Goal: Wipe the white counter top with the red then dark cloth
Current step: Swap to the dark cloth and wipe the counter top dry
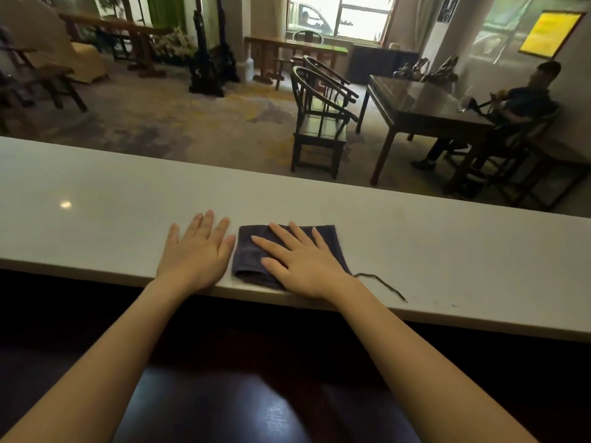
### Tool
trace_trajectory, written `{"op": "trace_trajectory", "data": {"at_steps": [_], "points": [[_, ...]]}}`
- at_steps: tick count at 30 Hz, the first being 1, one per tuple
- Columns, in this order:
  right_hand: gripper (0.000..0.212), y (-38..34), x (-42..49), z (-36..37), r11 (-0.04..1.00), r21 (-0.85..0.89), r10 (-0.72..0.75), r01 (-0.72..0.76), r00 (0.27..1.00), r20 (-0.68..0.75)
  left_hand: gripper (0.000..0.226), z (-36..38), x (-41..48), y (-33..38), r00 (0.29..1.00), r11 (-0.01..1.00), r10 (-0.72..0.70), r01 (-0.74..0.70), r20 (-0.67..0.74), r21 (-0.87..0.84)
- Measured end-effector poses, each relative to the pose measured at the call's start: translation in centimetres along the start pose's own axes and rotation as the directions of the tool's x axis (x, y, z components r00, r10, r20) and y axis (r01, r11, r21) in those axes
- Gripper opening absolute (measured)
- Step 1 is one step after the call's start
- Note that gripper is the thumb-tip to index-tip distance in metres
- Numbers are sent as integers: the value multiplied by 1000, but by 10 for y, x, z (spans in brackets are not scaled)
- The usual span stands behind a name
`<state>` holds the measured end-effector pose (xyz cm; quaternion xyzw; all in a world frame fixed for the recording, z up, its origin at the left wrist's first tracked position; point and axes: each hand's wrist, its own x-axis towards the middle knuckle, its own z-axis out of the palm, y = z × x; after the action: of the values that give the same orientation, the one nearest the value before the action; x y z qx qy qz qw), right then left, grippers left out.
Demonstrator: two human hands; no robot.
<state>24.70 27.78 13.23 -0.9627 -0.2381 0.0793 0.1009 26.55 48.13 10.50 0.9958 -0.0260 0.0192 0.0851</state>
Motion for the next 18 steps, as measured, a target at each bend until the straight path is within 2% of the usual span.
{"op": "trace_trajectory", "data": {"at_steps": [6,12,15,18], "points": [[48,60,-35,-9,948,40,317,-315,946,-65,65,5,-2,-5,1000,1000,22,-22,-19,-2],[49,76,-39,-12,896,81,443,-436,891,-99,67,4,-3,-5,1000,999,14,-14,0,33],[50,88,-30,-14,837,102,546,-537,827,-131,67,2,-3,-4,1000,998,24,-24,-2,57],[50,111,-14,-22,741,113,671,-662,725,-156,68,0,-6,-4,1000,998,25,-24,-8,54]]}}
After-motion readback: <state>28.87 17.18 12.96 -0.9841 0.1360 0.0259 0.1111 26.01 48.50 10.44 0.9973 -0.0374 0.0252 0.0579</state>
